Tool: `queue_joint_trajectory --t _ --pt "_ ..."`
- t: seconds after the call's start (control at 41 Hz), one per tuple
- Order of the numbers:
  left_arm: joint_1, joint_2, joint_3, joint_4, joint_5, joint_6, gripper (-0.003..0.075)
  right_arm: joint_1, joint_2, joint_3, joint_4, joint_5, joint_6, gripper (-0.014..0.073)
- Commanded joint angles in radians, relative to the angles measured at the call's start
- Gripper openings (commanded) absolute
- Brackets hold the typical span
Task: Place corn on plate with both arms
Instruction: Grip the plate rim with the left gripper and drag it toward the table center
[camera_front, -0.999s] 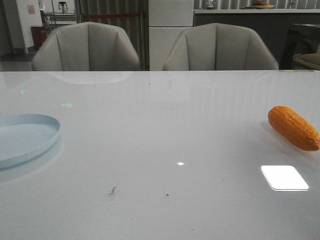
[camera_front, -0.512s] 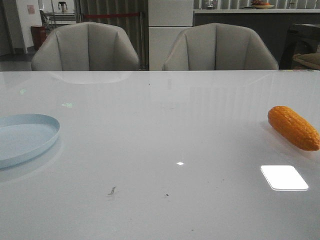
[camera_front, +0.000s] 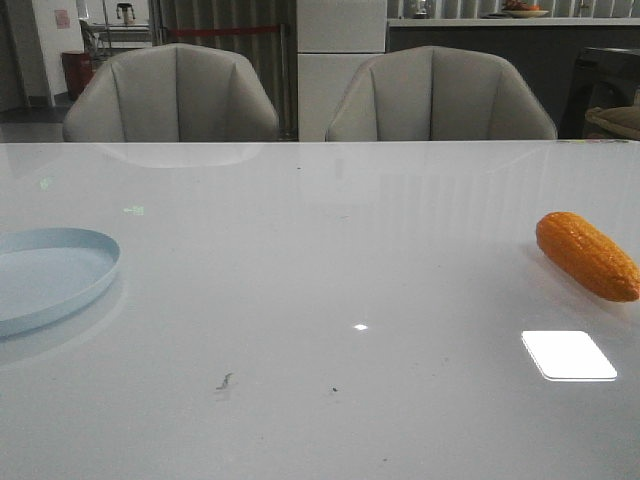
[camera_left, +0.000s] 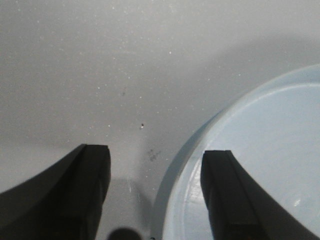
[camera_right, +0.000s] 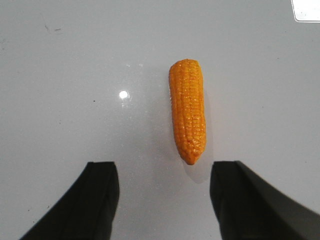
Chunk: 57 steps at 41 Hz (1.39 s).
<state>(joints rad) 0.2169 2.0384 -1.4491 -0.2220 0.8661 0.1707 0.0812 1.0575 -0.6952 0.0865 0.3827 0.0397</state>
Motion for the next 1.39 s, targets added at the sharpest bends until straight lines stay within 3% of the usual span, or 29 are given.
queue_joint_trajectory --t 0.0,0.171,0.341,0.585,0.682,0.804,0.95,1.048,1.364 --pt "0.001 -0.051 -0.031 -0.021 -0.010 0.014 0.0454 -0.007 -0.014 -0.035 -0.005 -0.060 -0.009 0.0510" --pt "-0.003 -0.042 -0.031 -0.021 -0.004 0.014 0.0427 -0.007 -0.014 -0.035 -0.015 -0.059 -0.009 0.0510" --pt "-0.012 -0.042 -0.031 -0.021 -0.001 0.014 0.0298 -0.007 -0.014 -0.035 -0.019 -0.059 -0.009 0.0510" --pt "-0.016 -0.042 -0.031 -0.021 -0.001 0.014 0.0193 -0.007 -0.014 -0.035 -0.020 -0.059 -0.009 0.0510" --pt "-0.016 -0.042 -0.031 -0.031 0.007 0.016 0.0088 -0.007 -0.014 -0.035 -0.020 -0.059 -0.009 0.0510" --pt "-0.016 -0.044 -0.031 -0.114 0.039 0.074 0.0098 -0.007 -0.014 -0.035 -0.020 -0.059 -0.009 0.0510" --pt "-0.023 -0.053 -0.032 -0.317 0.103 0.176 0.0098 -0.007 -0.014 -0.035 -0.020 -0.060 -0.009 0.0510" --pt "-0.056 -0.066 -0.032 -0.344 0.111 0.196 0.0098 -0.007 -0.014 -0.035 -0.020 -0.060 -0.009 0.0510" --pt "-0.306 -0.086 -0.035 -0.338 0.083 0.199 0.0098 -0.007 -0.014 -0.035 -0.020 -0.060 -0.009 0.0510"
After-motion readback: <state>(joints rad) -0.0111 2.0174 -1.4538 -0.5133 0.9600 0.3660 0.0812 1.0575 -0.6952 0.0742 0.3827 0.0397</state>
